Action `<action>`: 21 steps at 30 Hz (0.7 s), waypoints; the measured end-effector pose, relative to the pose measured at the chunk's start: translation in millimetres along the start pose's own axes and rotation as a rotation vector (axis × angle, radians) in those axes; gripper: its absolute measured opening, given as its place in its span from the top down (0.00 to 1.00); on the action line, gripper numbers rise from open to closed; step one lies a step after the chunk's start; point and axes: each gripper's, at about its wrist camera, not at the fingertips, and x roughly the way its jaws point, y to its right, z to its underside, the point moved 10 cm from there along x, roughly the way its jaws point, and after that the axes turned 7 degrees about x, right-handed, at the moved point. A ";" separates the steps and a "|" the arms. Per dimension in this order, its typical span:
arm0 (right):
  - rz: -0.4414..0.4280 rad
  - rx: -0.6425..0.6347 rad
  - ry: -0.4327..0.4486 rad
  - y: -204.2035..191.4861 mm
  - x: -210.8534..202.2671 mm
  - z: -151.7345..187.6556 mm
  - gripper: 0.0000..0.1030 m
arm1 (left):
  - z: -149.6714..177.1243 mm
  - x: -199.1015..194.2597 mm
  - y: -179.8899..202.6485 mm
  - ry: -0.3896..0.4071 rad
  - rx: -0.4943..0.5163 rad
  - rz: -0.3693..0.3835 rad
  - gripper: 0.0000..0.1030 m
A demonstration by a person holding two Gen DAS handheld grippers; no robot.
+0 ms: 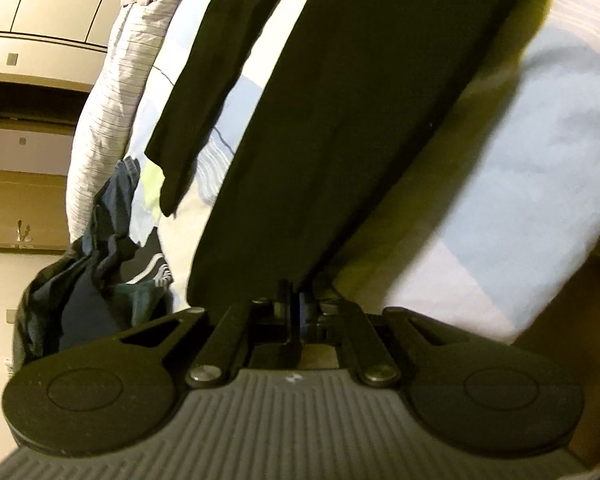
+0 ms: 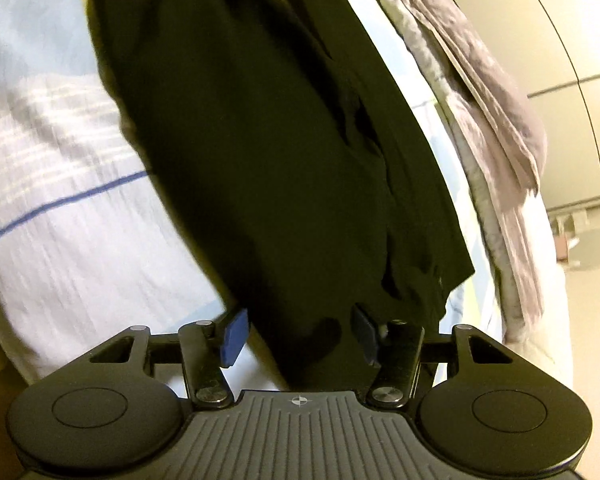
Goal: Fold clothes
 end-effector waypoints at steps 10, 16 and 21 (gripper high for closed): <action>0.095 0.005 -0.069 33.3 15.9 40.4 0.61 | -1.6 -3.1 -2.9 -0.047 -0.008 -0.005 0.96; 0.116 0.013 -0.008 44.2 13.2 26.1 0.78 | -2.9 -7.4 -9.9 -0.062 -0.020 -0.018 0.97; 0.059 0.019 -0.044 41.9 21.7 27.2 0.89 | -5.8 -16.5 -19.9 -0.072 -0.028 -0.027 0.97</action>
